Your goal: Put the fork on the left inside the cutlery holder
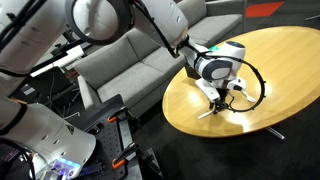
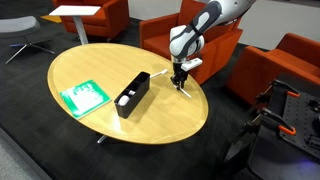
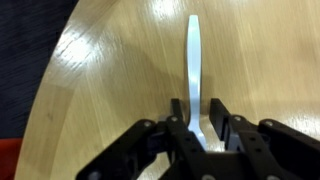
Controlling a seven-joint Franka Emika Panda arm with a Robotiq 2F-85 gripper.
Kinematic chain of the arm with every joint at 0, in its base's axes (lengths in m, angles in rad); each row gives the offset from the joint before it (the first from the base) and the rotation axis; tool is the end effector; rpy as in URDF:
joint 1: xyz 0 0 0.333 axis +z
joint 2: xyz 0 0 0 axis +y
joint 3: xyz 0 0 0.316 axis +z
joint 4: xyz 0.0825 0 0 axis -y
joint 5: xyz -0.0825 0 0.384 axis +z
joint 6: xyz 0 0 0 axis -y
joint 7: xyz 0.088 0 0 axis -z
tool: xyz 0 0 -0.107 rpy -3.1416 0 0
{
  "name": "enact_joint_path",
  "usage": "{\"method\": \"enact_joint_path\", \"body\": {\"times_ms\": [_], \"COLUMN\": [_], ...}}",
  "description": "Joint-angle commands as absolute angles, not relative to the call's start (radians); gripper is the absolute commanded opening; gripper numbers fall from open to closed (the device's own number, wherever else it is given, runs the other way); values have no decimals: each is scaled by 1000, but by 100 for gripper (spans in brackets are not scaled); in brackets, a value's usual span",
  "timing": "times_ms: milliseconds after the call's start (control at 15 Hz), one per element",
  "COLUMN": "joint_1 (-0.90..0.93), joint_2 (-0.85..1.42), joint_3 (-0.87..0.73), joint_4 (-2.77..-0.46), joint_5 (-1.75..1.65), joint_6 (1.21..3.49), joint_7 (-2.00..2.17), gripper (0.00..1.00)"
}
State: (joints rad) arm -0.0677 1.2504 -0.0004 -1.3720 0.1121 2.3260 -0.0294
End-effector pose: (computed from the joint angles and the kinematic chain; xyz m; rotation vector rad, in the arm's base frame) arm 0.6397 -0.0416 -0.0662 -3.0196 0.1928 0.4456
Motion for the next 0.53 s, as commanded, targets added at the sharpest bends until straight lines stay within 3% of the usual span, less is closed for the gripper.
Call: {"method": "enact_joint_path", "body": {"times_ms": [0, 133, 467], "joint_1": [-59, -58, -38], "joint_2": [1260, 1259, 1184], "joint_3": [-15, -18, -30], "joint_4": [-1335, -1335, -1421], "joint_5": [96, 94, 78], "joint_6": [2278, 2275, 2311], "joint_7": [10, 12, 32], "gripper": [7, 0, 2]}}
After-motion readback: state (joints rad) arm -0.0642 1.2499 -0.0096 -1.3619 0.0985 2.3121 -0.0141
